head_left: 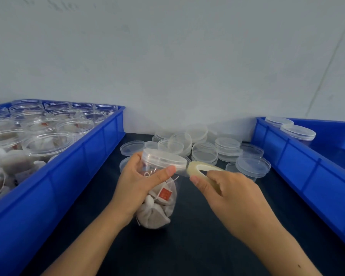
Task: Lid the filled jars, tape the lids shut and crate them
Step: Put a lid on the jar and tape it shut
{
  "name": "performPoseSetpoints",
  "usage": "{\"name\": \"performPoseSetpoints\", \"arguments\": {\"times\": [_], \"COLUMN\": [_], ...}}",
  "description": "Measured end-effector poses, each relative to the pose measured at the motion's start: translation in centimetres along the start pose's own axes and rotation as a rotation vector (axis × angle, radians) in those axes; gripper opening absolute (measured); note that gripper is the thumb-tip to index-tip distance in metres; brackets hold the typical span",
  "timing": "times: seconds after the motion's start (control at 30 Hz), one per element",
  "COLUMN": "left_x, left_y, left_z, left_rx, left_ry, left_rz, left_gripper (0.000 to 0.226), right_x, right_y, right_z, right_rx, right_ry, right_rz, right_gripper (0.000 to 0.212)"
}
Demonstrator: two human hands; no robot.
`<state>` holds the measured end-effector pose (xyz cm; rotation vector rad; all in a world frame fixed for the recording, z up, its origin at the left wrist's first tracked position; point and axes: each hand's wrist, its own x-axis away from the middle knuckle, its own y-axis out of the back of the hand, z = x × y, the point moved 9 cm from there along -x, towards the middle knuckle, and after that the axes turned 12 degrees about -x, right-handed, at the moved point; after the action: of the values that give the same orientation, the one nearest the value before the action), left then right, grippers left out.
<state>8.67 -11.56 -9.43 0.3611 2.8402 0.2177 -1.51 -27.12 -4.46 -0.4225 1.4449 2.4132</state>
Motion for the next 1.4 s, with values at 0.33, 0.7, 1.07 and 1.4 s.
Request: {"name": "performPoseSetpoints", "arguments": {"times": [0.33, 0.7, 1.07, 1.4], "left_x": [0.2, 1.0, 1.6, 1.8], "left_y": [-1.1, -2.5, -1.3, -0.5], "left_z": [0.4, 0.1, -0.9, -1.1], "left_rx": [0.082, 0.256, 0.015, -0.148], "left_ry": [0.04, 0.069, -0.126, -0.13], "left_rz": [0.145, 0.241, 0.088, -0.093], "left_gripper": [0.083, 0.11, 0.046, 0.072], "right_x": [-0.9, -0.9, 0.0, 0.7], "right_y": [-0.2, -0.7, -1.4, -2.7], "right_z": [-2.1, -1.4, -1.0, 0.9], "right_rx": [0.04, -0.001, -0.083, -0.111], "right_ry": [-0.033, 0.009, -0.103, -0.015], "right_rz": [0.059, 0.036, -0.057, -0.004], "right_gripper": [0.056, 0.061, 0.059, 0.044]}}
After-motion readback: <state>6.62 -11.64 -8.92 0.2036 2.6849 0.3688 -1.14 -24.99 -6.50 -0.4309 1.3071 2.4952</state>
